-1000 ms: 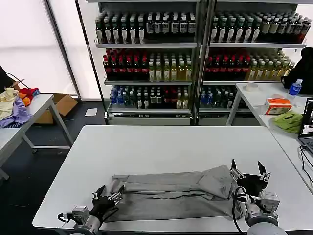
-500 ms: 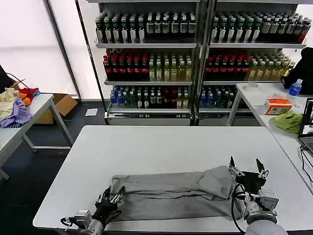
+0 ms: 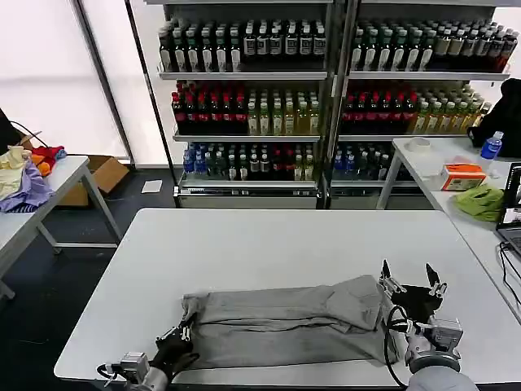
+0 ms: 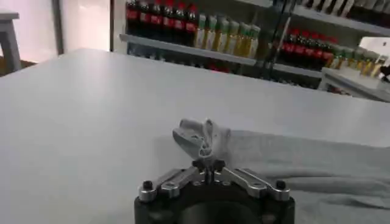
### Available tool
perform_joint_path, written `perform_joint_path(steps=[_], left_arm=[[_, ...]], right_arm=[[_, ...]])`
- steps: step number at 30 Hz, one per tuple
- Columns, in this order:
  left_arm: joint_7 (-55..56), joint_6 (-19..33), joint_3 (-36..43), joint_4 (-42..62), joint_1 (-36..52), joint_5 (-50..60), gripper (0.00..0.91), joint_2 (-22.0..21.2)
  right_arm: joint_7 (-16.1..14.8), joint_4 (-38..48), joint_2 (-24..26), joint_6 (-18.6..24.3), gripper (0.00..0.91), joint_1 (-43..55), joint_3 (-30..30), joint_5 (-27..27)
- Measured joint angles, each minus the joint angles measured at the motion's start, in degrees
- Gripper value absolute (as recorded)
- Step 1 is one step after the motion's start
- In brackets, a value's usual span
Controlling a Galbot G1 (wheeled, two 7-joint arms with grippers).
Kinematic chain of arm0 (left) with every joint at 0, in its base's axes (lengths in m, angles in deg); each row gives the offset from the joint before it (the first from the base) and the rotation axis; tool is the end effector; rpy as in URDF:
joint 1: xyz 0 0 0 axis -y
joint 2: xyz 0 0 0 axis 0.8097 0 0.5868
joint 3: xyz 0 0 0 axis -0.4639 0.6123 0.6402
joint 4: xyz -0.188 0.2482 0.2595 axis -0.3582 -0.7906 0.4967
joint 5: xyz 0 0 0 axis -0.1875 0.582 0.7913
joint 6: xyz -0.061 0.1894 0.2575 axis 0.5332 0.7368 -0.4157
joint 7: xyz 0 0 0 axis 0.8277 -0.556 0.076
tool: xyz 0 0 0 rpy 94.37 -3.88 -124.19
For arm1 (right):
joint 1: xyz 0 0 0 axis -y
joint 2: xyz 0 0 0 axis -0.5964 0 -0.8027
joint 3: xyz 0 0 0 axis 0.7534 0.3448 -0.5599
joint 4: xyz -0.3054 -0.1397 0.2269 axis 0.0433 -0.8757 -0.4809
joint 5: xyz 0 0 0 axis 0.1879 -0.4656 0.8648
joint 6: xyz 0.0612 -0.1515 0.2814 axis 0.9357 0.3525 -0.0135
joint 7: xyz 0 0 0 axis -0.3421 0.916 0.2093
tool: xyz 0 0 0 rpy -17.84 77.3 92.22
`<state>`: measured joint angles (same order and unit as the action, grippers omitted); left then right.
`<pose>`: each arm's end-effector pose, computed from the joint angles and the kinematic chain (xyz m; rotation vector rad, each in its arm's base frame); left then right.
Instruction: Fold and organize the clothes.
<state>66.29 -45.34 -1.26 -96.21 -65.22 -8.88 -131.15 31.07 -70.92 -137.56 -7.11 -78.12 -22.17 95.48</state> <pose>0.1290 0.0581 -0.3757 -0.1845 -2.6779 0.2377 0.1500 -0.0775 -0.2638 -0.3235 -2.9363 0.1158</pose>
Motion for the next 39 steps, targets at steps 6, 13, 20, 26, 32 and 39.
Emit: perform_joint_path(steps=[6, 13, 20, 26, 32, 39], left_arm=[[0.1, -0.4, -4.1, -1.2, 0.6, -2.3, 0.0, 2.8], [0.3, -1.5, -13.2, -1.0, -0.1, -7.3, 0.0, 10.6], [0.0, -1.8, -20.2, 1.5, 0.5, -10.2, 0.0, 18.3], [-0.4, -1.9, -22.4, 2.1, 1.2, -10.8, 0.0, 20.9], [-0.4, -1.9, -20.7, 1.7, 2.3, -9.5, 0.0, 20.0], [0.0, -2.3, -14.4, 2.3, 4.0, -6.5, 0.0, 15.7]], right_arm=[[0.1, 0.4, -0.3, -0.1, 0.907, 0.8, 0.8, 0.0], [0.2, 1.0, -0.5, -0.3, 0.907, 1.9, 2.3, -0.3], [0.2, 0.8, -0.6, -0.5, 0.907, 1.8, 2.6, -0.5], [0.2, -0.1, -0.7, -0.5, 0.907, 1.0, 1.9, -0.8], [0.1, -0.8, -1.1, -0.5, 0.907, -0.1, 0.9, -1.0], [0.1, -1.5, -1.3, -0.1, 0.907, -1.6, -0.3, -1.2]])
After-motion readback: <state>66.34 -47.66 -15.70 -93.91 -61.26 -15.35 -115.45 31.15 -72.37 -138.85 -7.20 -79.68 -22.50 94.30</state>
